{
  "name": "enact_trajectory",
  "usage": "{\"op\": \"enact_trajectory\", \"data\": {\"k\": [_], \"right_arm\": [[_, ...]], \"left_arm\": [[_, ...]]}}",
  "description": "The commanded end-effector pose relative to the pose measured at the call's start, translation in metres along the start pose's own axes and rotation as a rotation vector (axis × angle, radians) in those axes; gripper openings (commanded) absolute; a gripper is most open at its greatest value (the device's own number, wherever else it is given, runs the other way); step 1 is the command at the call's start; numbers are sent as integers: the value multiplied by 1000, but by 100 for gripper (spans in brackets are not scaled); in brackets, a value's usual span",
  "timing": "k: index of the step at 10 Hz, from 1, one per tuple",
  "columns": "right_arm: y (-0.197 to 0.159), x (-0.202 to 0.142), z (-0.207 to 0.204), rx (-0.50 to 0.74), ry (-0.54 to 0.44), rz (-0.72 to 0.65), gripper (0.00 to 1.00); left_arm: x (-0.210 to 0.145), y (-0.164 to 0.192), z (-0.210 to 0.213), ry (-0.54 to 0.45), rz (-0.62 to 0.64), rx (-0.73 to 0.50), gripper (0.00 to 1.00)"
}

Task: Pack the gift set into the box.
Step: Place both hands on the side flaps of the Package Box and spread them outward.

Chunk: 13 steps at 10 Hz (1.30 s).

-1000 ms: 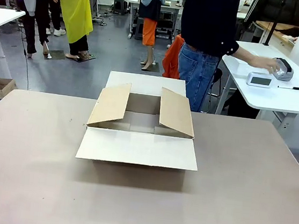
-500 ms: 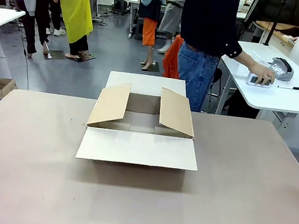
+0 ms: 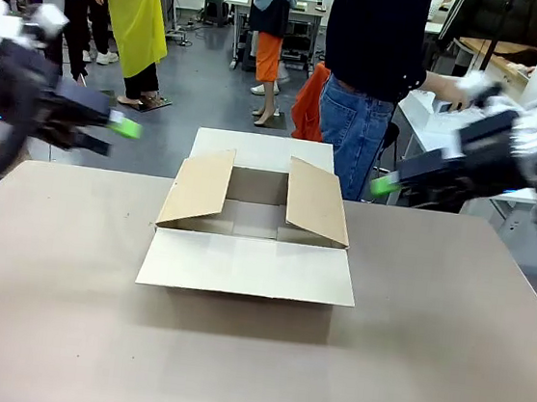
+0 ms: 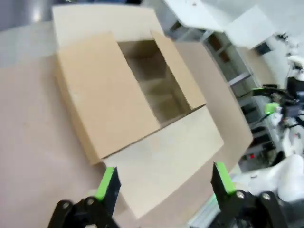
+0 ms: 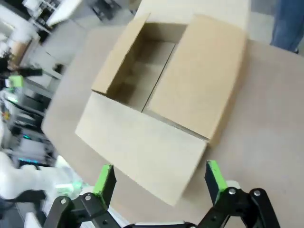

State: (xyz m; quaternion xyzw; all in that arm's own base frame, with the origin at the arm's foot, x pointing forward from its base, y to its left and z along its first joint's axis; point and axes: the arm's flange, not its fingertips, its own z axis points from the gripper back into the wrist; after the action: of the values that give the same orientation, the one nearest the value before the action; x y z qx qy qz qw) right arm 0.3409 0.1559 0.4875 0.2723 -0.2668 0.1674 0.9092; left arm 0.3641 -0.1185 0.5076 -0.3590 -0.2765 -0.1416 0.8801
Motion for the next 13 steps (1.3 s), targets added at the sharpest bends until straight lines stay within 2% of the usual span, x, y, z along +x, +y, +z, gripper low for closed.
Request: {"op": "enact_trajectory", "data": {"k": [1, 2, 3, 4, 5, 6, 7, 8, 12, 13], "right_arm": [[-24, -11, -10, -219, -90, 38, 100], [0, 0, 0, 0, 0, 0, 100], [0, 0, 0, 0, 0, 0, 100], [13, -3, -20, -93, -21, 63, 100], [45, 12, -40, -131, -56, 303, 100], [65, 25, -69, -227, -47, 387, 100], [70, 28, -89, -257, -54, 406, 100], [60, 24, -96, -268, -5, 365, 100], [9, -3, -74, -186, -21, 216, 100], [3, -7, -70, -121, -27, 217, 100]], "left_arm": [[0, 20, -15, 72, 27, 119, 100], [-14, 55, 23, -15, 81, 176, 100], [-3, -16, -22, 32, -6, 66, 100], [-3, -16, -22, 32, -6, 66, 100], [-8, 14, -13, 28, 25, 132, 100], [5, -3, -27, 27, 19, 202, 100], [20, -13, -36, 95, -21, 219, 100], [40, -16, -47, 57, 17, 326, 100], [80, -37, -108, 177, -17, 441, 100], [85, -46, -126, 190, -9, 480, 100]]}}
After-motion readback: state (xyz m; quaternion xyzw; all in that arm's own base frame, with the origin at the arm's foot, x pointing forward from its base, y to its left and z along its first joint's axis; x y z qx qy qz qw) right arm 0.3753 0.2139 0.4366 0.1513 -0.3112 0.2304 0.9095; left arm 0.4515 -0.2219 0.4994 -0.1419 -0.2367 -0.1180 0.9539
